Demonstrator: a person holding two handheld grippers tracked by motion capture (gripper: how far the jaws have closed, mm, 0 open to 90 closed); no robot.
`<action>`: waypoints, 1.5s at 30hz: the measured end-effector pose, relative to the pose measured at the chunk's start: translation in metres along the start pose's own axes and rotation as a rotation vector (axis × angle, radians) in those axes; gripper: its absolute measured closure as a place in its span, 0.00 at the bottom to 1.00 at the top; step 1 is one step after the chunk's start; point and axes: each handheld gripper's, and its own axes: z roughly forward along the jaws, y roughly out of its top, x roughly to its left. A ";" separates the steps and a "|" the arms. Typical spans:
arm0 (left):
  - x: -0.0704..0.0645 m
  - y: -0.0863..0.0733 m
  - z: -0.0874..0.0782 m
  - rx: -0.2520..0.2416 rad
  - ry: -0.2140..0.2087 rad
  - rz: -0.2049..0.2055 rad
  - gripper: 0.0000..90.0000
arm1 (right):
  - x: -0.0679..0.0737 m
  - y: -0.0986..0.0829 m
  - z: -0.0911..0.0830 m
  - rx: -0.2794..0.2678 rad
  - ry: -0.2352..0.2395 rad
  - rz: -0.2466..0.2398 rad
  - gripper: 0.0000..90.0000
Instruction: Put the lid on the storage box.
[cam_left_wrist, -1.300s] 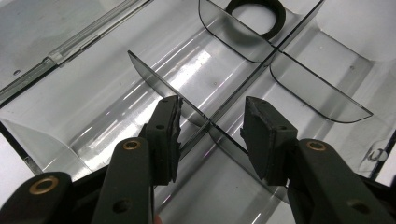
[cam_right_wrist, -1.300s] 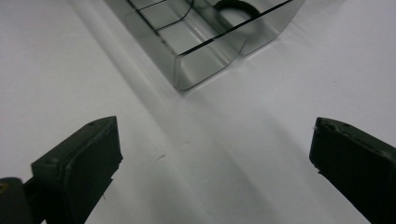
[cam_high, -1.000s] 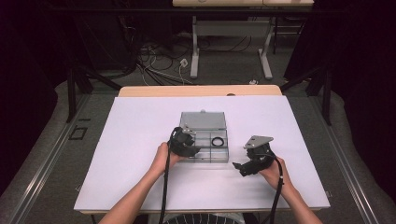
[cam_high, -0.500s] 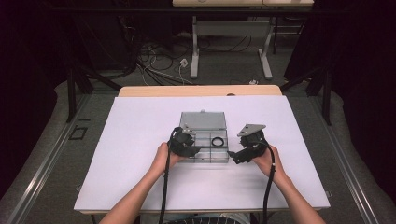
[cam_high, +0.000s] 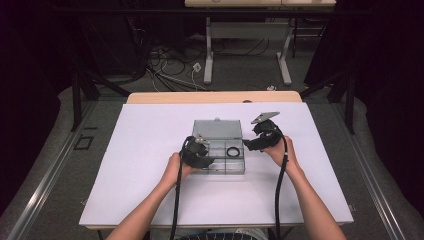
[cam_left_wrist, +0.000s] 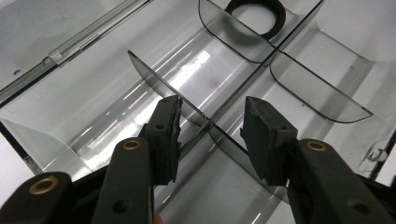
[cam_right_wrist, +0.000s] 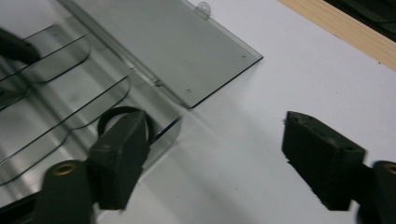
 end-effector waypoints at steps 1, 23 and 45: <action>0.000 0.000 0.000 0.001 0.000 0.000 0.63 | -0.003 0.000 0.003 -0.002 -0.005 0.011 0.33; 0.000 0.000 0.000 0.002 -0.001 -0.002 0.63 | -0.029 -0.020 0.037 -0.005 0.026 0.194 0.98; 0.000 0.000 0.000 0.004 -0.001 0.003 0.63 | -0.018 -0.014 0.057 0.035 0.044 0.162 0.97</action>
